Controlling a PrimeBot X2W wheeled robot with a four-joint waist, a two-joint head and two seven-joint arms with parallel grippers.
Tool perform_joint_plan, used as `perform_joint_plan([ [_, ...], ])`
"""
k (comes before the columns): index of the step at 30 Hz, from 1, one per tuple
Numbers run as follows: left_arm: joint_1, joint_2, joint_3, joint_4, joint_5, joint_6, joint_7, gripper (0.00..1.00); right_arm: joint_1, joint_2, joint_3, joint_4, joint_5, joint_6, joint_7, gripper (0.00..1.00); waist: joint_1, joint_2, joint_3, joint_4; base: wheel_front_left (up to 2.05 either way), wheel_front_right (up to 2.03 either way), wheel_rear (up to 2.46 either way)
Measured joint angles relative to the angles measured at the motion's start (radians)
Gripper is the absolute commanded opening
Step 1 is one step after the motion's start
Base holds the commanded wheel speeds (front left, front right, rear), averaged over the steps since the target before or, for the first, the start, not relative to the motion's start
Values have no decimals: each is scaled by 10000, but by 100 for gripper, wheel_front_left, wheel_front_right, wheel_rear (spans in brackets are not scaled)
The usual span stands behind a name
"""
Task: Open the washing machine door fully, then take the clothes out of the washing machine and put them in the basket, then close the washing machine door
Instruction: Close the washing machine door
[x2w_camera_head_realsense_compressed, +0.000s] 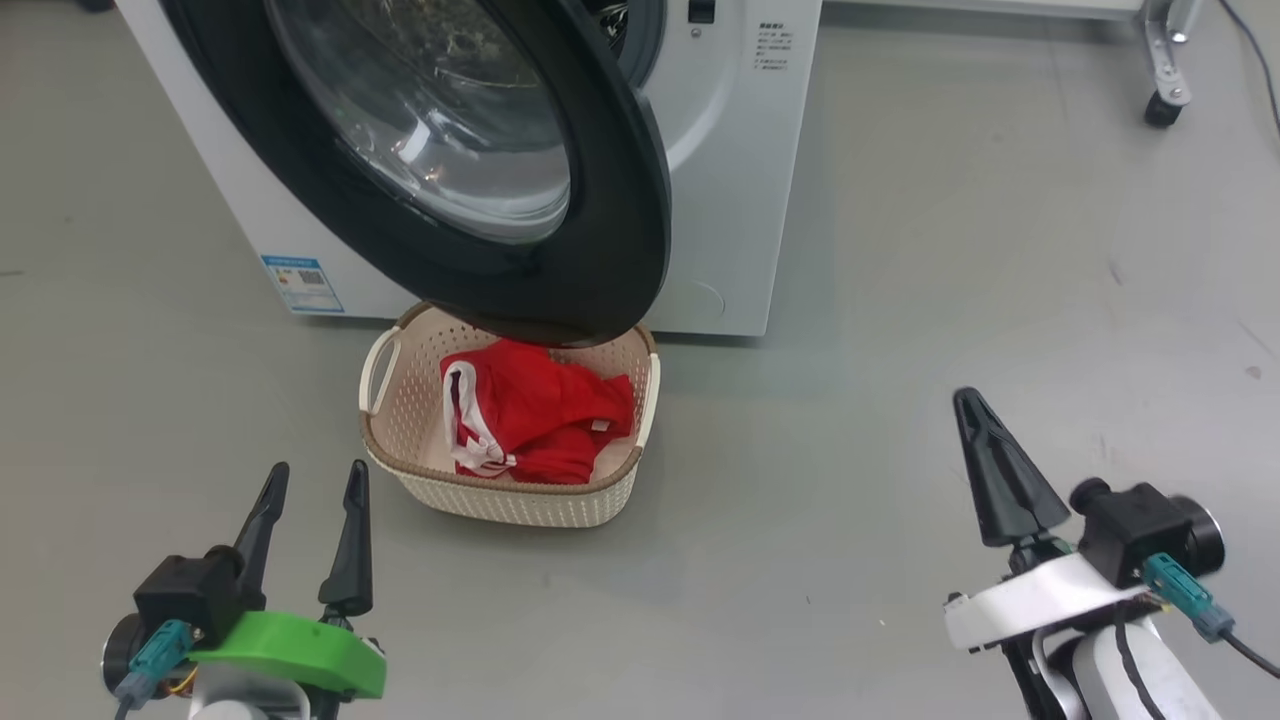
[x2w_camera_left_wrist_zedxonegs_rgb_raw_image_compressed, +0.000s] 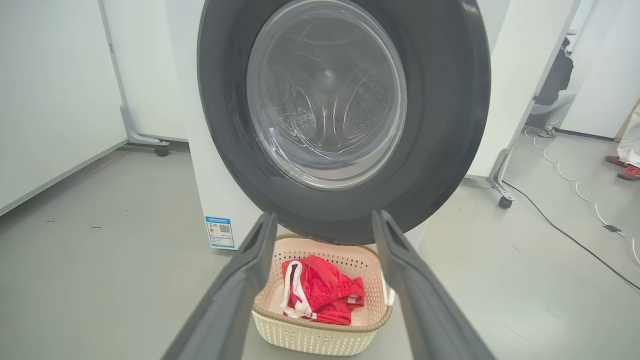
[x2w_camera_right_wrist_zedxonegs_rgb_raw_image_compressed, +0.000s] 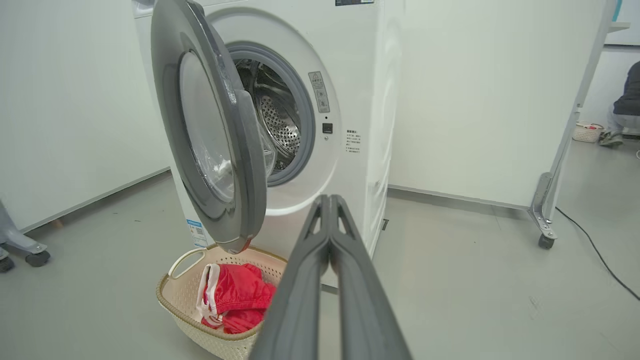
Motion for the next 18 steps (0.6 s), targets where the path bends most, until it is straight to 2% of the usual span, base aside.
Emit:
perform_joint_plan([
  [7,-207,-171,-82,-278,217,-86,0,100,-1261,-523,991,-276,-391,40,284,0,0,0,605,410,0,0,0],
  [18,-975,-640,-393,-462,278,-247,0,100,-3446,-1258,2094,-359,-299,40,815,0,0,0,1697,1319,0,0,0],
])
